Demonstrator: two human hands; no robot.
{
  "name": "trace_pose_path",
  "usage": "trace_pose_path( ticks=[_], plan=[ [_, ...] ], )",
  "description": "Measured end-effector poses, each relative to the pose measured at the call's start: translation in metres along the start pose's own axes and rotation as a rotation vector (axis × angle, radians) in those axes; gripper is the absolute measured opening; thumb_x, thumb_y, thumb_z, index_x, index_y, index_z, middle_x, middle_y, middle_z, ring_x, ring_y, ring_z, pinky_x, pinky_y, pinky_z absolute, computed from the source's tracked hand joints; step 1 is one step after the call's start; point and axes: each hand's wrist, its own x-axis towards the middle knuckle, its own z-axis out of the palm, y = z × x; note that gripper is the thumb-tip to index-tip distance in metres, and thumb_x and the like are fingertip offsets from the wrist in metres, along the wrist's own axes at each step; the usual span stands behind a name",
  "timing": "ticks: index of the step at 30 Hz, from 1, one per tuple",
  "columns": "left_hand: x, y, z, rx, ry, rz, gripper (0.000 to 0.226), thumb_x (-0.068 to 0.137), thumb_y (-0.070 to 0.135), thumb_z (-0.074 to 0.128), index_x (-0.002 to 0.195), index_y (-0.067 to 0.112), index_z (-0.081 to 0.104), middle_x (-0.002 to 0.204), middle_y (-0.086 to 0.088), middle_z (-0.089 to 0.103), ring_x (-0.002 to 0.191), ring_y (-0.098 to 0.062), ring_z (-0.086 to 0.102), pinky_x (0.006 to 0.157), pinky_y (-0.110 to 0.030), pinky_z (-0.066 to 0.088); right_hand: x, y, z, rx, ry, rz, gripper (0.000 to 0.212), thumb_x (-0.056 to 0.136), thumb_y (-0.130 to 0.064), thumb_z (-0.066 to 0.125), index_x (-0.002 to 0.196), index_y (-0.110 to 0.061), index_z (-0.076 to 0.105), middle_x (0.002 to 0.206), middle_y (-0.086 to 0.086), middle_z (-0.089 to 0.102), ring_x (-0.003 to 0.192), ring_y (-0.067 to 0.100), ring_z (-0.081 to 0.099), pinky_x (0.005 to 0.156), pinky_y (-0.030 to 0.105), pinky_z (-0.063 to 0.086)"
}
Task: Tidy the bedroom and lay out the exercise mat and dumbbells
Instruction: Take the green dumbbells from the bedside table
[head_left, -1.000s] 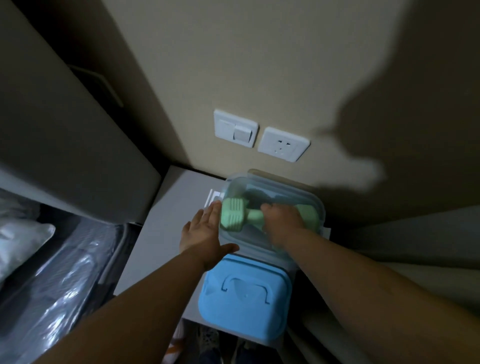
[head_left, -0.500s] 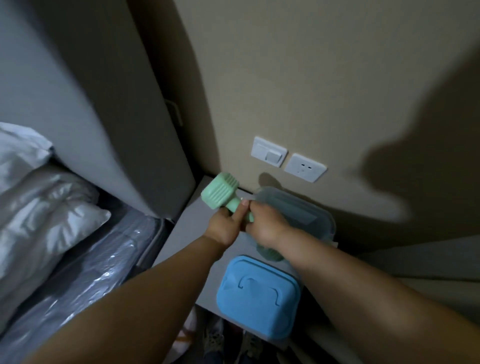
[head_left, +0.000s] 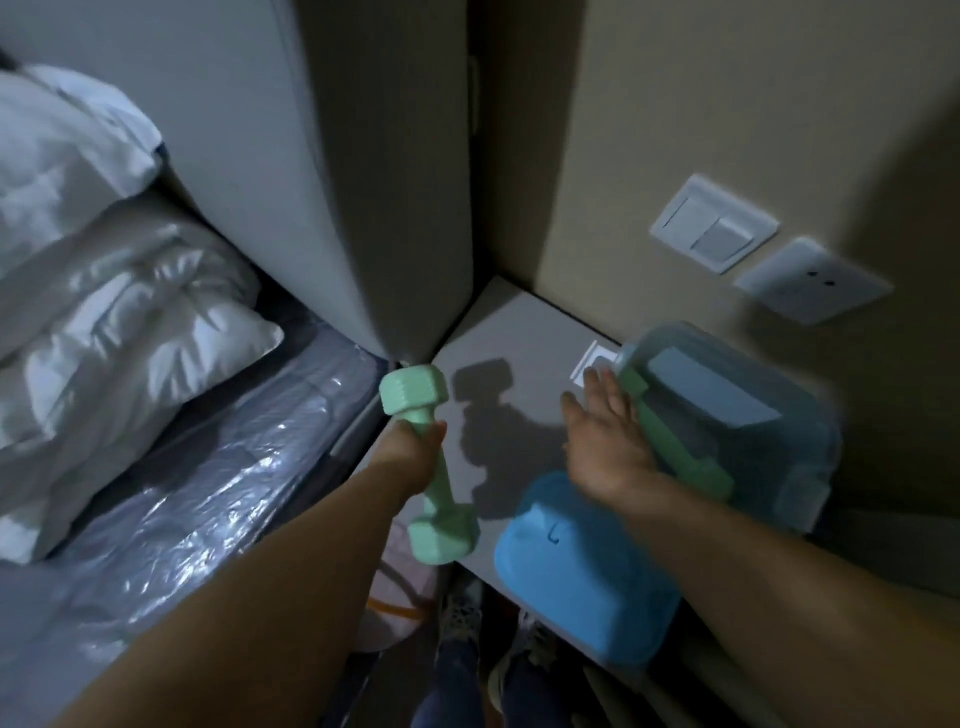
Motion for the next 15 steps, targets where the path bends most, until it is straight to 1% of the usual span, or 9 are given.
trace_pose_path(
  ticks=[3,5,7,10,12,15],
  plan=[
    [0.034,-0.017,0.016,0.152,-0.047,-0.024,0.049,0.094,0.044,0.046,0.126,0.007,0.045,0.119,-0.019,0.056,0.103,-0.036,0.057,0.093,-0.044,0.048,0.005,0.010,0.021,-0.014,0.104,-0.022,0.058,0.090,-0.008,0.032,0.147,-0.012,0.024,0.158,0.009,-0.015,0.143,0.026,-0.024,0.116,0.037,-0.006],
    [0.053,-0.026,0.027,0.196,-0.055,-0.038,0.052,0.095,0.042,0.046,0.132,0.007,0.040,0.127,-0.020,0.052,0.112,-0.038,0.053,0.097,-0.045,0.044,0.004,0.013,0.030,-0.008,0.178,-0.051,0.059,0.087,-0.007,0.035,0.145,-0.011,0.028,0.158,0.010,-0.014,0.142,0.025,-0.026,0.117,0.036,-0.003],
    [0.066,-0.033,0.039,0.189,-0.056,-0.045,0.053,0.094,0.040,0.048,0.136,0.008,0.037,0.133,-0.020,0.048,0.118,-0.038,0.049,0.100,-0.044,0.040,0.004,0.015,0.037,0.015,0.218,-0.076,0.063,0.082,-0.002,0.039,0.144,-0.009,0.031,0.158,0.011,-0.010,0.141,0.023,-0.026,0.117,0.037,0.003],
    [0.074,-0.036,0.050,0.203,-0.052,-0.022,0.055,0.092,0.038,0.053,0.134,0.008,0.035,0.133,-0.020,0.049,0.118,-0.038,0.050,0.096,-0.043,0.039,0.005,0.018,0.040,0.043,0.247,-0.082,0.067,0.077,0.002,0.038,0.143,-0.007,0.034,0.159,0.013,-0.004,0.144,0.027,-0.018,0.117,0.040,0.011],
    [0.069,-0.036,0.049,0.238,-0.036,-0.010,0.053,0.092,0.038,0.053,0.132,0.006,0.037,0.132,-0.021,0.049,0.118,-0.038,0.050,0.097,-0.043,0.039,0.003,0.018,0.040,0.048,0.237,-0.092,0.066,0.078,0.003,0.040,0.143,-0.006,0.034,0.159,0.013,-0.004,0.145,0.028,-0.016,0.118,0.041,0.011],
    [0.055,-0.028,0.038,0.358,-0.007,-0.035,0.051,0.093,0.033,0.050,0.132,0.005,0.036,0.130,-0.021,0.051,0.117,-0.038,0.051,0.098,-0.045,0.041,0.001,0.020,0.032,0.076,0.211,-0.109,0.065,0.083,-0.002,0.039,0.146,-0.012,0.029,0.159,0.009,-0.007,0.145,0.025,-0.018,0.118,0.038,0.006]
  ],
)
